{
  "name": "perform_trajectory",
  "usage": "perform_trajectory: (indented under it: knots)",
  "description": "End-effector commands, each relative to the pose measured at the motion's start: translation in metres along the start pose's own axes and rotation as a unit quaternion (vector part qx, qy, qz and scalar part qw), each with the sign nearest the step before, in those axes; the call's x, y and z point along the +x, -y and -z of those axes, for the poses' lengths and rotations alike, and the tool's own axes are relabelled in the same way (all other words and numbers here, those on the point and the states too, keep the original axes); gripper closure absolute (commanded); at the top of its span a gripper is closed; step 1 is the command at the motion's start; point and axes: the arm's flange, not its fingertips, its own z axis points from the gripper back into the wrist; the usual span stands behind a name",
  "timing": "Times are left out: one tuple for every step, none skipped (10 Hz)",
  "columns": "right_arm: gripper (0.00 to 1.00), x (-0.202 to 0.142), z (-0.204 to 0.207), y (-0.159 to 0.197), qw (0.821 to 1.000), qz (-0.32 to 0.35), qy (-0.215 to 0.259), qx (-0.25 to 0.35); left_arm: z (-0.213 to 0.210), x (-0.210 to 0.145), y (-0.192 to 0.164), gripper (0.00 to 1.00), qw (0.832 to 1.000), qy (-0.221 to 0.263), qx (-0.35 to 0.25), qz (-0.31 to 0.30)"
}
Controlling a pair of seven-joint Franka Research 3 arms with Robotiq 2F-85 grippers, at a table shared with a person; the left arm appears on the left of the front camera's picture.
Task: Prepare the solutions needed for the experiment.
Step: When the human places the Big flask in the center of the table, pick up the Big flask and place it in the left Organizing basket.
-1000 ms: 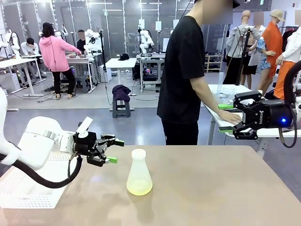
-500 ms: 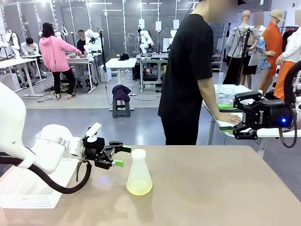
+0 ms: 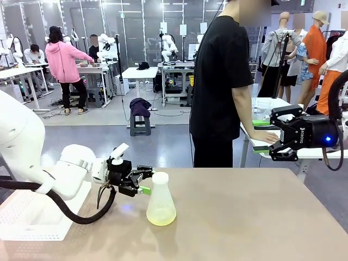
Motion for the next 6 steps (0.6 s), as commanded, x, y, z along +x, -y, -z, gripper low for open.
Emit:
perform_trajectory:
  knots:
    - [0.24,0.000,0.001,-0.002,1.000,0.002,0.001,0.006,0.007,0.000,-0.006,0.00,0.999,0.016,-0.045,-0.011]
    - [0.24,0.000,0.001,-0.002,1.000,0.002,0.001,0.006,0.010,0.000,-0.007,0.00,0.998,0.021,-0.055,-0.013]
    - [0.24,0.000,0.001,-0.002,1.000,0.002,0.001,0.006,0.012,0.002,-0.006,0.00,0.998,0.015,-0.053,-0.012]
    - [0.24,0.000,0.001,-0.002,1.000,0.002,0.001,0.006,0.017,0.003,-0.009,0.00,0.998,0.016,-0.058,-0.014]
    - [0.24,0.000,0.001,-0.002,1.000,0.002,0.001,0.006,0.020,0.003,-0.012,0.00,0.997,0.029,-0.067,-0.014]
    - [0.24,0.000,0.001,-0.002,1.000,0.002,0.001,0.006,0.022,0.003,-0.015,0.00,0.996,0.041,-0.079,-0.018]
